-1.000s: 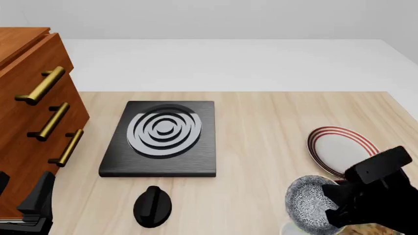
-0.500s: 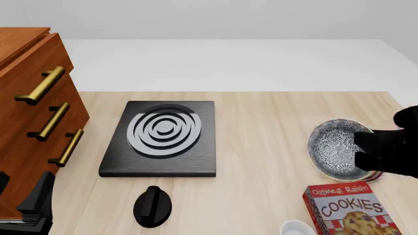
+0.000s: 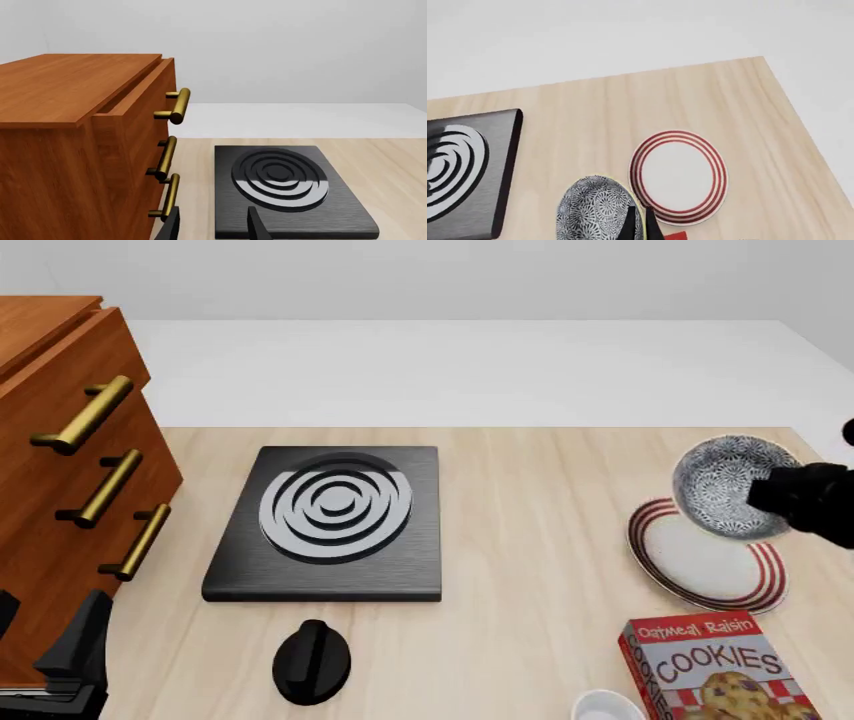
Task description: Pick the akita bowl on the ramekin and place it on the plate.
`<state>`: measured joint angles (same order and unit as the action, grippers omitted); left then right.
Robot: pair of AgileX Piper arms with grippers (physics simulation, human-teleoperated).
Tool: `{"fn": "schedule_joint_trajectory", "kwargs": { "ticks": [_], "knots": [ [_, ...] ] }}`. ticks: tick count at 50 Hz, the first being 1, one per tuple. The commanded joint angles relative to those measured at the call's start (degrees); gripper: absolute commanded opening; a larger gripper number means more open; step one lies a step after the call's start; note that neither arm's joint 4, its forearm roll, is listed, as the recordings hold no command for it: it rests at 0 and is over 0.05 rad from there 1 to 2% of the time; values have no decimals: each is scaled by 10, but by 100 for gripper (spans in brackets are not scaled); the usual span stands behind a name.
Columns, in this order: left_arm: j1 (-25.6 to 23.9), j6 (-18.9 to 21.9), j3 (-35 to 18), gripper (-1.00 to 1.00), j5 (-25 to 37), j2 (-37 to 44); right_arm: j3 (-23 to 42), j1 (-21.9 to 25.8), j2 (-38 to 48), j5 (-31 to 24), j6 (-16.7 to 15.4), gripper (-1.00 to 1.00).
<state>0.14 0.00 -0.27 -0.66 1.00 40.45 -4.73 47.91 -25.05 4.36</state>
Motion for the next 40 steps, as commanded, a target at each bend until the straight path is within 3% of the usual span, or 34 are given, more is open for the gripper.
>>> {"fn": "schedule_joint_trajectory", "kwargs": {
  "ticks": [1,10,33,40],
  "knots": [
    [0,0,1,100,-3,2,-16,-59,46,65,36,-100],
    [0,0,1,100,-3,3,-27,-103,82,110,50,-100],
    [0,0,1,100,-2,1,-66,-132,166,193,82,-100],
    [0,0,1,100,-1,0,-79,-139,190,218,79,-100]
  ]
}}
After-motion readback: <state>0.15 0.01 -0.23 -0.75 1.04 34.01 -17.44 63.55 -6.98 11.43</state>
